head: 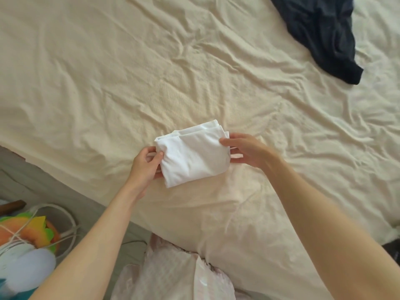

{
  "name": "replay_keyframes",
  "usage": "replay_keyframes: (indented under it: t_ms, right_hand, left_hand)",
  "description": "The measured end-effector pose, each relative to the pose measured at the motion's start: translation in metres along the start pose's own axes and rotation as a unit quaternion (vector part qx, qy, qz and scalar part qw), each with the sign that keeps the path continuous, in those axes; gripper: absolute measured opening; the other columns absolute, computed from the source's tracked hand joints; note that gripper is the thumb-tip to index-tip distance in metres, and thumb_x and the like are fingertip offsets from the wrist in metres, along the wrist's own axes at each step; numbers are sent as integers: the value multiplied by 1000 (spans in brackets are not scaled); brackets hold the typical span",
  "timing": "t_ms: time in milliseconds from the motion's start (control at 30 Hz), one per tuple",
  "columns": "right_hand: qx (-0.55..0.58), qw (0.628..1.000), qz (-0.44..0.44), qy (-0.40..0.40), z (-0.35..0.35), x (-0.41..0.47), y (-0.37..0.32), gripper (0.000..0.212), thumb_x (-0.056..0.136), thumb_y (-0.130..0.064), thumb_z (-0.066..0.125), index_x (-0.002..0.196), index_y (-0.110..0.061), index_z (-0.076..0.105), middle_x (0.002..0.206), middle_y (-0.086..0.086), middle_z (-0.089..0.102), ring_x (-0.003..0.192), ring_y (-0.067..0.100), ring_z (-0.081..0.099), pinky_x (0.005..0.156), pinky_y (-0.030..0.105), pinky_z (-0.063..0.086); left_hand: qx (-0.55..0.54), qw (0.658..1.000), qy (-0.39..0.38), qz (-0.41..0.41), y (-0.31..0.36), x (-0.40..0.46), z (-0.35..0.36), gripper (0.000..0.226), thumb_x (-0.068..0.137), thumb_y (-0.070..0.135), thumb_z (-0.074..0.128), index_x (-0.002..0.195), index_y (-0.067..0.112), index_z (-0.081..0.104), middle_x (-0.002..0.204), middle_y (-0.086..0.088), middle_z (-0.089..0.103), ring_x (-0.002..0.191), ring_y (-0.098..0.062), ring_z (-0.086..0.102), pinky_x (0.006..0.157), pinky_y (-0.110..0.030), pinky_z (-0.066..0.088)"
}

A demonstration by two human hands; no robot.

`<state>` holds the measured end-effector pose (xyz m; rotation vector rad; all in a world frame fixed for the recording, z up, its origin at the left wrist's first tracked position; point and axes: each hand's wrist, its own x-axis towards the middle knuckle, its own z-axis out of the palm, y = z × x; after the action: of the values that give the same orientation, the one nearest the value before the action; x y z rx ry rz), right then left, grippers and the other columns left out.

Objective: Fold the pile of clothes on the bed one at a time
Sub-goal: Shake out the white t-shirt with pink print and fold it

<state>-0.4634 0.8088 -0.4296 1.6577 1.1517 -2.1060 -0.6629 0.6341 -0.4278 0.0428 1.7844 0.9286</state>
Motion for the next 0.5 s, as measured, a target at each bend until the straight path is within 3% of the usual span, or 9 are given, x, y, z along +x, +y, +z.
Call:
replay_keyframes:
  t_ms: [267,500]
  right_hand:
    - [59,998,4,12,37,-61,27,25,86,-20,67,109,-11,68,95,-2,70,89,16,66,90,36,53]
    - [168,984,-6,56,72,-152,99,31,87,-20,66,114,-4,63,97,1,68,88,17,64,93,38,50]
  left_hand:
    - [28,1000,-10,4,0,-57,-30,15,94,23,55,108,17,57,96,-5,66,69,-11,69,51,-20,52]
    - [104,989,-104,27,0,-127,-42,9,93,18,57,101,22,58,91,-5,67,65,-11,68,49,-19,51]
